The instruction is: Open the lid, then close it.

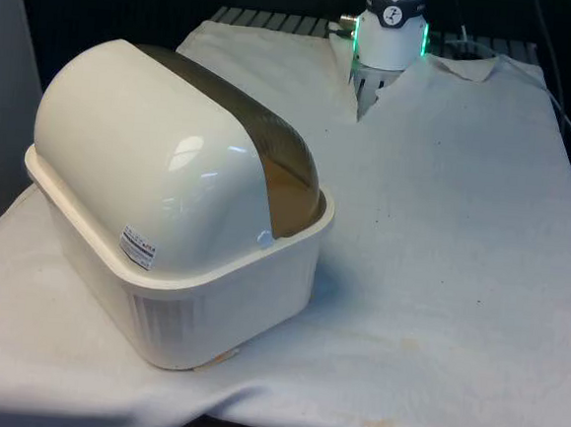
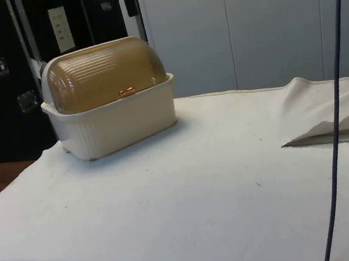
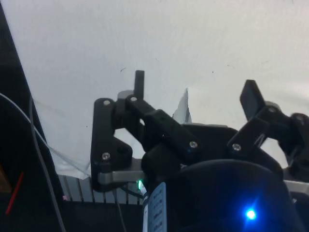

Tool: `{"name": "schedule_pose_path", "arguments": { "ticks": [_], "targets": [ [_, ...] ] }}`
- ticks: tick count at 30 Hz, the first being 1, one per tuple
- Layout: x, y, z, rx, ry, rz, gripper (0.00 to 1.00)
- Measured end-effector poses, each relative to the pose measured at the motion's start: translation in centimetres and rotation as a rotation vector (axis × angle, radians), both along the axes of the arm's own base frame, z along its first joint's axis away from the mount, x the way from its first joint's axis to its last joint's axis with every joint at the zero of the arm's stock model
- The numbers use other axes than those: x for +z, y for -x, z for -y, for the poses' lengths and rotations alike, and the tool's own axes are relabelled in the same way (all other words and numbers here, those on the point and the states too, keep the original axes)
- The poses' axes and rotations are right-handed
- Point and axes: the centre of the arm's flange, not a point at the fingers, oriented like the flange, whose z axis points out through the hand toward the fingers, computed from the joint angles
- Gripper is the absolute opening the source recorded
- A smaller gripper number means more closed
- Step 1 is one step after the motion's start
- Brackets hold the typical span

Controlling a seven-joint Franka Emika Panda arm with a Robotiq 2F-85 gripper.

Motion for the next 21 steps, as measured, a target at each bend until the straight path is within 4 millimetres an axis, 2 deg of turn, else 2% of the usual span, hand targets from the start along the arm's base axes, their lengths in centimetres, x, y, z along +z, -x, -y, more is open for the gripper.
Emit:
{"name": "schedule_pose_path", "arguments": {
  "ticks": [4, 5, 8, 9, 12, 14, 15, 17, 21],
  "targets": [
    [0.0, 0.0, -0.06, 0.001, 0.0, 0.0, 0.72],
    [0.0, 0.0, -0.06, 0.001, 0.0, 0.0, 0.72],
    [0.06, 0.01, -0.05, 0.001, 0.0, 0.001, 0.56],
    [0.01, 0.03, -0.05, 0.001, 0.0, 0.0, 0.44],
    [0.01, 0.03, -0.05, 0.001, 0.0, 0.0, 0.25],
    [0.01, 0.03, -0.05, 0.001, 0.0, 0.0, 0.14],
    [0.01, 0.03, -0.05, 0.001, 0.0, 0.0, 0.14],
    [0.01, 0.03, -0.05, 0.001, 0.0, 0.0, 0.0],
    [0.01, 0.03, -0.17, 0.003, 0.0, 0.0, 0.0]
  ]
}}
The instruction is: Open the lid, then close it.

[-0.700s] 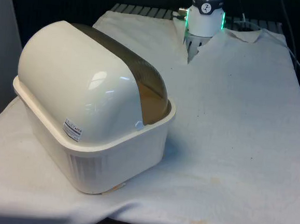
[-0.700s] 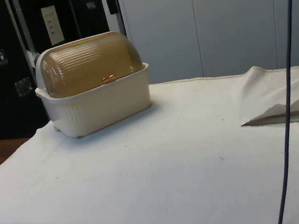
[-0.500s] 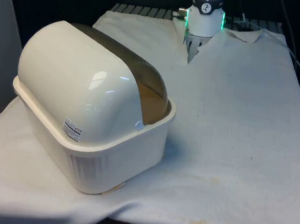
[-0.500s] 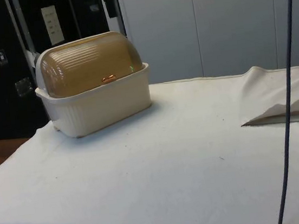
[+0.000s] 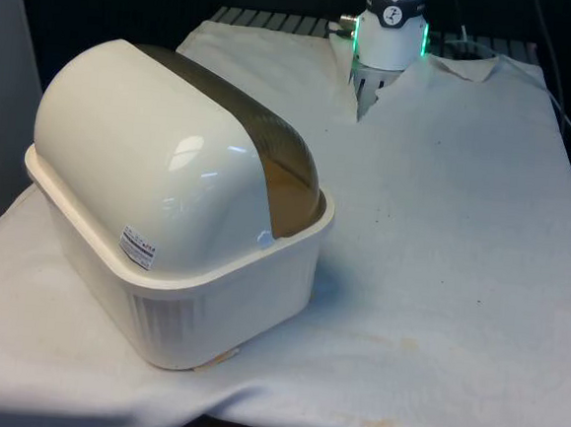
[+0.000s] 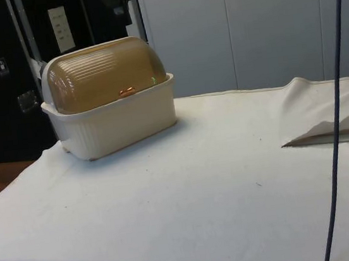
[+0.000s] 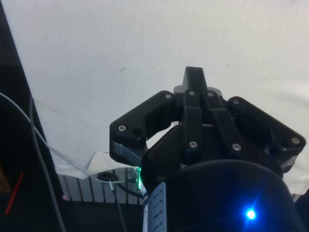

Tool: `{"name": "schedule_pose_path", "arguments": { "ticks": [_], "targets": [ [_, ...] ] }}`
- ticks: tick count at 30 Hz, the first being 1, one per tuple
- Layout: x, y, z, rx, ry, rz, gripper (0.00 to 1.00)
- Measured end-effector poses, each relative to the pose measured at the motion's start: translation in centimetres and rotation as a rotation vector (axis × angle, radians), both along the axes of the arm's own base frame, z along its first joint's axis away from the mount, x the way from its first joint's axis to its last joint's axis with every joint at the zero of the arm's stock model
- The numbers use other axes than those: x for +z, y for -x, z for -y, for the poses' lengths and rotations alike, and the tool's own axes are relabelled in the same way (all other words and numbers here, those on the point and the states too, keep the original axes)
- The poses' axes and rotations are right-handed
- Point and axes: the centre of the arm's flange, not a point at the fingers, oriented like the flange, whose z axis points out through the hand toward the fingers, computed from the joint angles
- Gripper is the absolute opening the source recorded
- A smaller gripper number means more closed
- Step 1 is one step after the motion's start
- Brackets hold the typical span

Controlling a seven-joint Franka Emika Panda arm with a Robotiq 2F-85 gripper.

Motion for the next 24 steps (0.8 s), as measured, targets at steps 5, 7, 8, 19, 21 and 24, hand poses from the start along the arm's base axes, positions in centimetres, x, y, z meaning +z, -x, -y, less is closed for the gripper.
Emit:
{"name": "schedule_pose_path", "arguments": {
  "ticks": [5, 7, 8, 19, 21, 24],
  "targets": [
    [0.0, 0.0, -0.28, 0.002, 0.0, 0.0, 0.0],
    [0.0, 0.0, -0.39, 0.003, 0.0, 0.0, 0.0],
    [0.0, 0.0, -0.45, 0.004, 0.0, 0.0, 0.0],
    [-0.26, 0.44, -0.65, 0.007, -0.003, -0.005, 0.0],
    [-0.52, 0.67, -0.79, 0.009, -0.004, -0.001, 0.0],
    [-0.8, 0.95, -0.91, 0.01, -0.005, 0.01, 0.0]
  ]
}}
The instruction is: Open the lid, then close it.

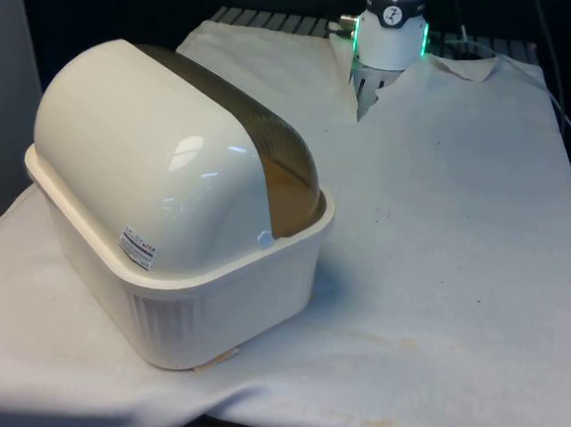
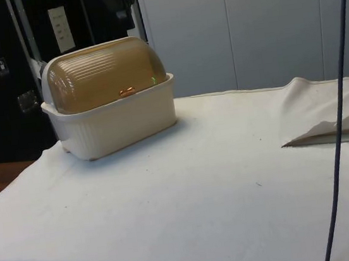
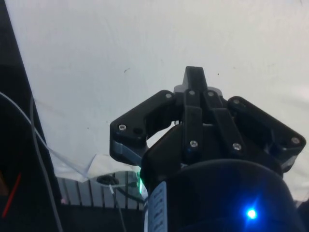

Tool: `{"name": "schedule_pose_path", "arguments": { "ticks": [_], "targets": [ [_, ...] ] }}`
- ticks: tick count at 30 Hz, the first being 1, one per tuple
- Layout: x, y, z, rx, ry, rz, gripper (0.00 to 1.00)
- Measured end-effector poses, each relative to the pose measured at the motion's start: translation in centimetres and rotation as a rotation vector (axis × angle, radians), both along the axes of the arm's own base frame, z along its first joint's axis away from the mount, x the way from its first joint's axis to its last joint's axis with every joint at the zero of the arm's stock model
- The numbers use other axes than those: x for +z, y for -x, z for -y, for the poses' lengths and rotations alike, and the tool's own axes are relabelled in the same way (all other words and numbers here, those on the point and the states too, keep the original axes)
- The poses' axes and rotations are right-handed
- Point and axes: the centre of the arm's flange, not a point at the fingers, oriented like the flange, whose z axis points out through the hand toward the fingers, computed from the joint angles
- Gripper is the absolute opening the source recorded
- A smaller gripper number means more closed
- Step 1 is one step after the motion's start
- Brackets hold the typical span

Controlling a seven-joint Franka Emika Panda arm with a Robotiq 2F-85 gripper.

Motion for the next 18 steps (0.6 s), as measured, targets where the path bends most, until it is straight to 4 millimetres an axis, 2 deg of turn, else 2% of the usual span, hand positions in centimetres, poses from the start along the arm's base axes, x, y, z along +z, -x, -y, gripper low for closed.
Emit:
{"name": "schedule_pose_path", "arguments": {
  "ticks": [18],
  "targets": [
    [-0.6, 1.8, -0.8, 0.013, -0.009, 0.114, 0.0]
  ]
}}
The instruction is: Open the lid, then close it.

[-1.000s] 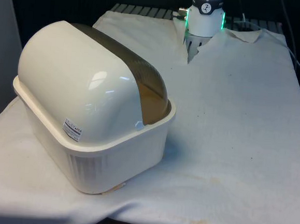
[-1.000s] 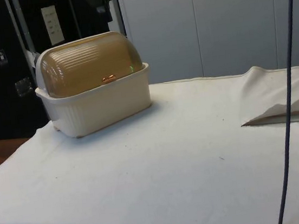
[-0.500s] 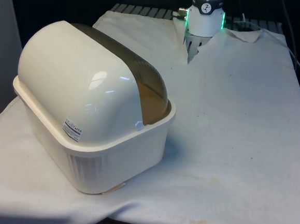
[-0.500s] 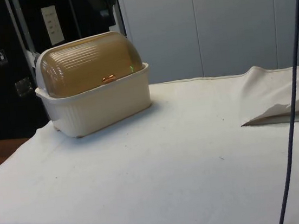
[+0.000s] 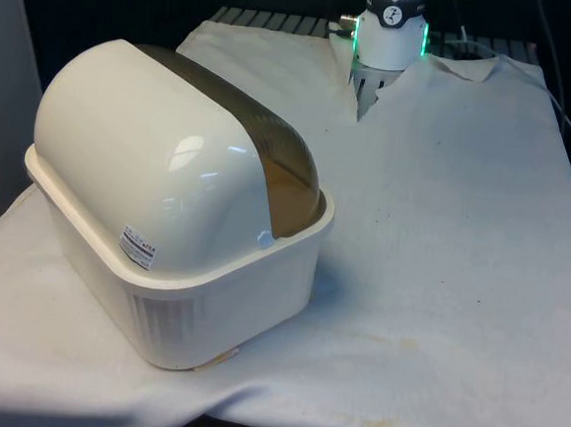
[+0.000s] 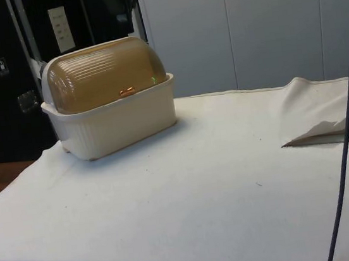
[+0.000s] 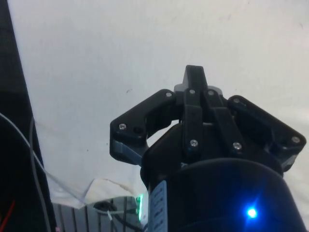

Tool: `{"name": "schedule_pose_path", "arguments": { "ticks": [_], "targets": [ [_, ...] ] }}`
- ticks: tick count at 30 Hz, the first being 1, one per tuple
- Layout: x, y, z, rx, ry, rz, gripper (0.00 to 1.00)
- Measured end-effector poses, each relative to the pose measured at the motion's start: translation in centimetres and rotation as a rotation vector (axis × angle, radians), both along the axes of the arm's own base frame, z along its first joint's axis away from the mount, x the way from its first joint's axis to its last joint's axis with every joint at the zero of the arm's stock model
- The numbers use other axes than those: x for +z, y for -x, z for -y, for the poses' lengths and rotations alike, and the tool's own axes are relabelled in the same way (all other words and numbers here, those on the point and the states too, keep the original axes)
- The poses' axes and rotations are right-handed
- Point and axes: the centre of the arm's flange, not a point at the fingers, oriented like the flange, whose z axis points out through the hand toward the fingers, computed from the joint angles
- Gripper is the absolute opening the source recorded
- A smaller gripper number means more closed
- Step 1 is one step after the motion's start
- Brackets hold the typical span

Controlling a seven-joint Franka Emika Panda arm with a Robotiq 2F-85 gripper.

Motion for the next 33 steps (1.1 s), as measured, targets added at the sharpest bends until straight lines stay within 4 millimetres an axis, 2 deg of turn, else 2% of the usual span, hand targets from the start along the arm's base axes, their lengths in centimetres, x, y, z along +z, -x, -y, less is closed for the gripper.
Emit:
{"name": "schedule_pose_path", "arguments": {
  "ticks": [21, 33],
  "targets": [
    [-2.5, 2.7, 0.1, 0.003, -0.004, 0.138, 0.0],
    [-4.4, 3.2, 0.4, -0.016, -0.005, 0.19, 0.0]
  ]
}}
